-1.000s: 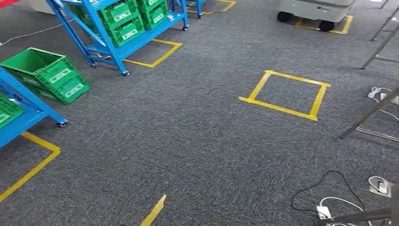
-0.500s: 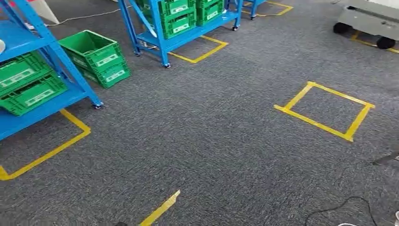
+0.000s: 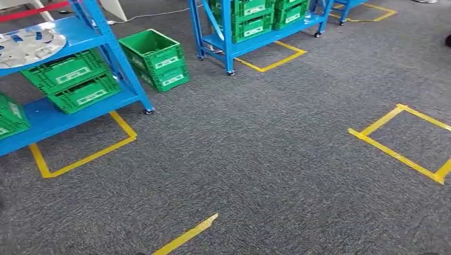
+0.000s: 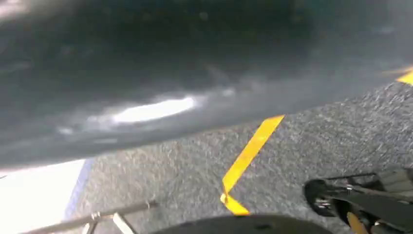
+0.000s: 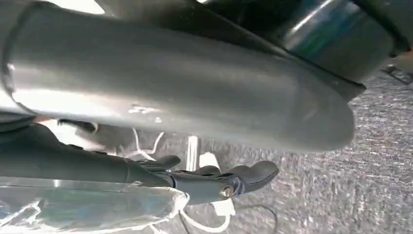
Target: Take the parts from the cabinet and place them on the table.
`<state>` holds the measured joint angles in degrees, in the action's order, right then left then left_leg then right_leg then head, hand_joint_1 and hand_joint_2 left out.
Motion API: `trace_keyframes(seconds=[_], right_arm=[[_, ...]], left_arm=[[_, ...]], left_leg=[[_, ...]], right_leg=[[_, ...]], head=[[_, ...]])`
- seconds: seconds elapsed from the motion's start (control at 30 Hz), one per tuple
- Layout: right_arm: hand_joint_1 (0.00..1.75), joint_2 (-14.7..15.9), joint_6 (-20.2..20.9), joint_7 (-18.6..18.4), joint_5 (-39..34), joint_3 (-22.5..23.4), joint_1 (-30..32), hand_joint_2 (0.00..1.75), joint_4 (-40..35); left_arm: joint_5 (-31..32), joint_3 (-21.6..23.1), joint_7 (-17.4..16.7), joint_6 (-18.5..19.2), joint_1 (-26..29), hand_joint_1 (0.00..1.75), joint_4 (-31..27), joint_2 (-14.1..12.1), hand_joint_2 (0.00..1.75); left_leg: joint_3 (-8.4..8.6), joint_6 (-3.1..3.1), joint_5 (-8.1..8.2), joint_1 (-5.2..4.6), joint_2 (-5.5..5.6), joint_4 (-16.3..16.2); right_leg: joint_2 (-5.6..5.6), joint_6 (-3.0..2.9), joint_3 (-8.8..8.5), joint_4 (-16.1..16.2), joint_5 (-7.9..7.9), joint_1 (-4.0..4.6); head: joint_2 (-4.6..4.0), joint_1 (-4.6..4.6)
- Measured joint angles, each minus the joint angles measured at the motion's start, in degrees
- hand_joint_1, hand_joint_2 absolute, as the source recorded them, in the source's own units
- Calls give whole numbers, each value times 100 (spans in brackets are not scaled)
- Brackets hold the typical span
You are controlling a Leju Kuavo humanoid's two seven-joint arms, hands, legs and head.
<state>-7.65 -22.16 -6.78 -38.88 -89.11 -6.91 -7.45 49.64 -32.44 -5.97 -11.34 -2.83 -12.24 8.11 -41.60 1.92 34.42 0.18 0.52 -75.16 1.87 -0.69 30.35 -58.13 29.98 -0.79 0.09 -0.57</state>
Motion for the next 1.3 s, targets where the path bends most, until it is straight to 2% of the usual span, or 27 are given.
trace_keyframes(seconds=[0.07,0.1,0.13,0.17,0.2,0.33,0.37,0.4,0.47,0.5,0.53,0.57,0.63,0.67,0.7,0.8,0.83,0.9,0.93,1.0,1.03,1.07,1.13,1.17,1.2,1.23,1.3], right_arm=[[0,-2,-2,0,44,0,-13,0,0],[0,-2,-2,0,48,0,-18,0,0],[0,-2,-2,0,48,0,-22,0,-2],[0,-4,-2,2,48,0,-20,0,-2],[0,-2,-2,2,48,0,-21,0,-2],[0,-18,4,0,44,0,-68,0,-4],[0,-17,2,2,44,0,-79,0,-4],[0,-17,0,2,41,0,-79,0,-4],[0,-17,2,2,41,0,-51,0,-4],[0,-15,2,0,41,0,-42,0,-4],[0,-17,0,0,37,0,-32,0,-4],[0,-15,0,2,39,0,-36,0,-4],[0,-15,0,0,39,0,-43,0,-2],[0,-17,0,2,39,0,-37,0,-4],[0,-17,0,2,39,0,-36,0,-4],[0,-17,0,0,41,0,-35,0,-4],[0,-17,-2,2,48,0,-39,0,-4],[0,-20,-9,9,48,0,-44,0,-2],[0,-20,-7,15,48,0,-33,0,-2],[0,-20,-7,15,46,0,-6,0,0],[0,-20,-7,15,44,0,-6,0,0],[0,-20,-7,15,46,0,-10,0,0],[0,-20,-7,20,41,0,-19,0,0],[0,-22,-7,22,39,0,-22,0,-2],[0,-22,-7,28,39,0,-20,0,0],[0,-20,-9,35,33,0,-17,0,0],[0,-22,-9,35,31,0,-32,0,0]], left_arm=[[4,0,-2,0,31,0,0,4,0],[15,0,-2,0,38,0,0,2,0],[22,0,-2,0,36,0,0,-2,0],[24,0,-2,0,25,0,0,-4,0],[28,0,-2,-2,-2,0,0,-13,0],[39,0,-2,-4,22,0,0,-13,0],[44,-2,-2,-4,38,0,0,-15,0],[61,-2,-4,-2,22,0,0,-15,0],[77,-2,-4,8,-14,0,0,0,0],[79,-2,-4,11,-13,0,0,2,0],[79,-2,-4,11,-4,0,0,4,0],[79,-2,-4,11,7,0,0,2,0],[79,-2,-4,11,11,0,0,4,0],[79,-2,-4,9,10,0,0,9,0],[79,-2,-4,9,-7,0,0,4,0],[81,-2,-4,9,21,0,0,4,0],[81,-2,-4,9,33,0,0,-2,0],[81,-2,-11,7,29,0,0,-4,0],[81,-2,-11,9,8,0,0,-4,0],[83,-2,-11,9,-13,0,0,-2,0],[83,-2,-11,9,-4,0,0,2,0],[83,-2,-11,9,16,0,0,2,0],[83,-2,-11,9,34,0,0,-2,0],[83,-2,-11,11,29,0,0,-4,0],[87,-2,-11,13,19,0,0,-4,0],[90,-2,-9,20,-20,0,0,-4,0],[90,-2,-9,22,-11,0,0,-4,0]], left_leg=[[94,-13,-267,11,-16,195],[312,-39,-531,5,-48,613],[592,-86,-792,-16,-154,1137],[812,-161,-884,-69,-456,1563],[882,-192,-802,-123,-557,1687],[894,-276,-817,-105,-297,1773],[911,-299,-844,-58,-240,1825],[905,-333,-852,-50,-176,1824],[900,-354,-846,-46,-10,1824],[902,-355,-844,-47,79,1821],[913,-353,-843,-46,164,1821],[924,-349,-841,-43,243,1819],[967,-316,-821,-33,417,1814],[967,-289,-809,-31,482,1806],[935,-250,-804,-59,556,1770],[860,-141,-861,1,728,1785],[841,-109,-855,-6,793,1777],[716,-50,-628,-28,214,1478],[503,-18,-397,-18,80,1056],[49,16,-42,7,6,161],[-58,27,-32,23,-5,-32],[-19,30,-164,33,-13,46],[377,-2,-659,31,-73,808],[653,-51,-894,9,-263,1318],[798,-103,-922,-34,-581,1596],[852,-147,-832,-83,-607,1726],[824,-188,-813,-86,-485,1699]], right_leg=[[137,0,-30,0,25,14],[201,6,-61,0,42,21],[271,13,-102,1,67,26],[334,26,-126,4,93,32],[388,78,-126,-16,135,82],[652,185,-223,42,176,85],[281,223,-156,-84,274,55],[42,234,-12,-392,456,41],[-146,266,447,-1296,830,14],[-168,278,654,-1632,907,14],[-170,284,742,-1695,827,14],[-171,284,707,-1513,620,12],[-274,281,327,-565,-5,-11],[-508,280,167,-152,-150,-40],[-713,268,108,-42,-64,-60],[-569,181,69,-35,-64,-14],[-497,145,51,6,-86,-54],[-344,72,16,40,-88,-48],[-240,44,14,41,-76,-36],[-35,25,7,39,-55,-29],[47,22,2,38,-41,-26],[116,26,-13,38,-30,-26],[248,49,-73,38,8,-25],[310,67,-115,41,34,-23],[357,87,-134,43,55,-8],[420,150,-116,19,108,38],[580,199,-194,58,129,45]], head=[[0,-2],[0,-4],[0,-2],[0,-2],[0,-6],[0,2],[0,33],[0,59],[0,76],[0,85],[0,83],[0,83],[0,79],[0,90],[0,92],[0,87],[0,92],[0,7],[0,11],[0,11],[0,9],[0,13],[0,7],[0,9],[0,9],[0,-2],[0,2]])
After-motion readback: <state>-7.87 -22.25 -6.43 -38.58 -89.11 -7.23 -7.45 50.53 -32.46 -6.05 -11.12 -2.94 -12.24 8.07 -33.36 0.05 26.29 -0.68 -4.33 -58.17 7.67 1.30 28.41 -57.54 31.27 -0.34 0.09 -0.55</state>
